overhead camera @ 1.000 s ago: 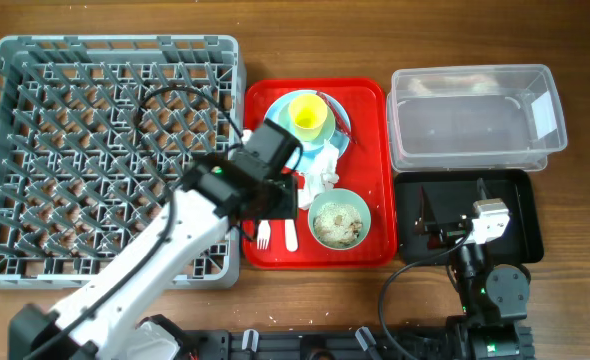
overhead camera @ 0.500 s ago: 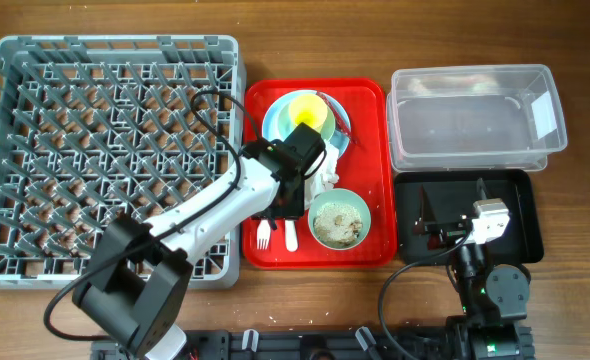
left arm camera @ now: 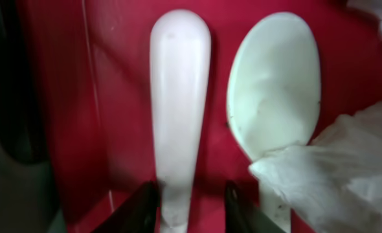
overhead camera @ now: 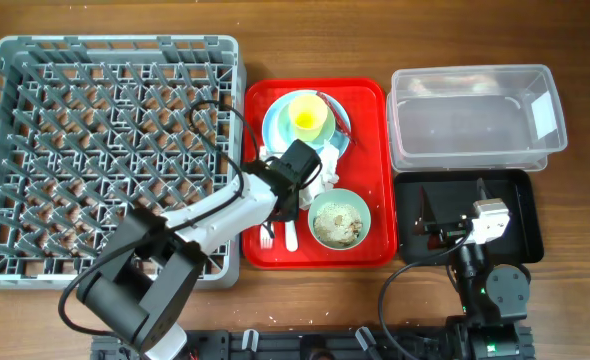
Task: Sort waste into correct bins and load items into the dishwasher rack
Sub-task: 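Grasp the white fork and place it upright in the rack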
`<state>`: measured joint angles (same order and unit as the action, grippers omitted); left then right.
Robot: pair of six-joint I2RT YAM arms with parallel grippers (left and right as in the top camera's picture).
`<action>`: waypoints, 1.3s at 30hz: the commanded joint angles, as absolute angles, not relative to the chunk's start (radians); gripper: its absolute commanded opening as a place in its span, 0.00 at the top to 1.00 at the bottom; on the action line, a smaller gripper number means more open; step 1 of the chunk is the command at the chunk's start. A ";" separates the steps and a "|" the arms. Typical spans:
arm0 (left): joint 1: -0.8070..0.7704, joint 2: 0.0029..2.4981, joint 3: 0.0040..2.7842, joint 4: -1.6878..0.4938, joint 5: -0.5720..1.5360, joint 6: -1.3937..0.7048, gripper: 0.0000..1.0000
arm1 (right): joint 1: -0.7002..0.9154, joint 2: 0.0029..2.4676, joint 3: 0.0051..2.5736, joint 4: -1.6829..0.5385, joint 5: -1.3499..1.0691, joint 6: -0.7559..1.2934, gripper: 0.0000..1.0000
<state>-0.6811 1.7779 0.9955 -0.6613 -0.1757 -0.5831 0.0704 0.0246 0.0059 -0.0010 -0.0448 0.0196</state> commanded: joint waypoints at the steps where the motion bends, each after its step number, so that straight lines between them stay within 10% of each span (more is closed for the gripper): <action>1: -0.683 1.797 0.927 -0.639 -0.192 -0.586 0.78 | 0.069 0.022 0.005 0.002 -0.054 0.002 0.00; 5: -0.683 1.793 0.932 -0.628 -0.188 -0.585 0.96 | 0.069 0.022 0.005 0.002 -0.054 0.002 0.00; 18: -0.668 1.282 1.139 -0.841 -0.352 -0.396 0.96 | 0.069 0.022 0.005 0.002 -0.054 0.002 0.00; 39: -0.245 1.563 1.129 -0.940 -0.277 -0.145 0.96 | 0.069 0.022 0.005 0.002 -0.054 0.002 0.00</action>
<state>-0.2546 1.5352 1.1324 -0.9379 -0.2928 -0.1761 0.0704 0.0246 0.0059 -0.0010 -0.0448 0.0196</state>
